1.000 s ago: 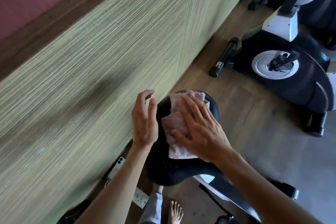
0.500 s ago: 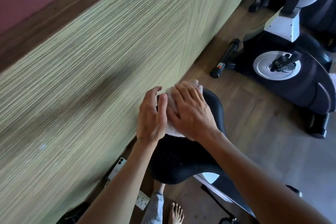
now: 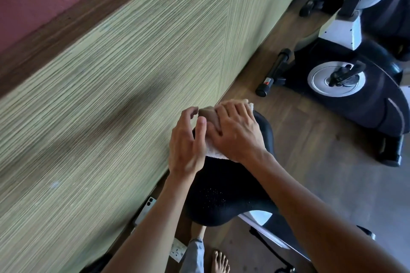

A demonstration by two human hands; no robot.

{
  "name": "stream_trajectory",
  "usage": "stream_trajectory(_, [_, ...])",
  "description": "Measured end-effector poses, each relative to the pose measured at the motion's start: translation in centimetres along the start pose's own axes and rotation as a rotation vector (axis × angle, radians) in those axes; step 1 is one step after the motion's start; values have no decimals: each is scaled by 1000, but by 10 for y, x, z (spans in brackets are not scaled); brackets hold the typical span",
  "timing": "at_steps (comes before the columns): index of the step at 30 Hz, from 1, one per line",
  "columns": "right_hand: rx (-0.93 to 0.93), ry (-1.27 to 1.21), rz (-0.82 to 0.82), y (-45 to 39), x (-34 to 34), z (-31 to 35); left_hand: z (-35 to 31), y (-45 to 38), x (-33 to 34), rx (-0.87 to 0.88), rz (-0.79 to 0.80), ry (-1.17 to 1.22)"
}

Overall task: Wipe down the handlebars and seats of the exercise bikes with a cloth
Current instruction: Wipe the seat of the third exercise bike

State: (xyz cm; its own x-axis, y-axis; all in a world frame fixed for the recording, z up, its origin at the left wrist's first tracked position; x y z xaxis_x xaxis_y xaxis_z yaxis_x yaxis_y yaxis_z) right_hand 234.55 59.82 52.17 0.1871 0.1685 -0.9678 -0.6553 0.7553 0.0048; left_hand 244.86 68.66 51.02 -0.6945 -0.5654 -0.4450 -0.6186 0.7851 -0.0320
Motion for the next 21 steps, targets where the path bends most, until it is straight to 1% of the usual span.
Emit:
stream_trajectory(2, [-91,-19,-6,32,-2,-2,-2,0,-1,30,-1,1])
stream_trajectory(3, [-85,-22,4,50,-4,-9,-3,1,-1,42,-1,8])
stream_trajectory(5, [0,-31,5,78,-8,-29,-4,1,1,46,3,18])
stream_trajectory(7, [138,-61,10,88,-7,-45,-3,2,2,37,-2,17])
stream_trajectory(10, [295,-134,-5,61,-7,-51,-2,3,-1,29,-46,27])
stream_trajectory(12, [312,-116,-21,28,-8,-48,-2,2,0,9,-51,27])
stream_trajectory(14, [252,-40,10,-2,-7,-38,0,2,1,-30,-43,31])
stream_trajectory(16, [146,17,37,-21,-2,-21,1,2,0,-50,-46,38])
stream_trajectory(19, [-99,60,27,-23,2,11,0,3,-6,-28,-98,56])
stream_trajectory(21, [-227,-2,18,-15,2,22,-2,4,-12,10,-150,85])
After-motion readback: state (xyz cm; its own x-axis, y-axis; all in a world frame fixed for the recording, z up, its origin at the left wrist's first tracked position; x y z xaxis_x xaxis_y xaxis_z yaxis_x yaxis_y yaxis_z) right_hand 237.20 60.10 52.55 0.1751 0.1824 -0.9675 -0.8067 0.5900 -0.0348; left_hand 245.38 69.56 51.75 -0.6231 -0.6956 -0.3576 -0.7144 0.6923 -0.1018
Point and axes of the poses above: each hand's wrist, its own y-axis away from the middle knuckle, its own x-axis out of the palm, z = x × y, the point moved 6 cm from there along -y, towards the middle knuckle
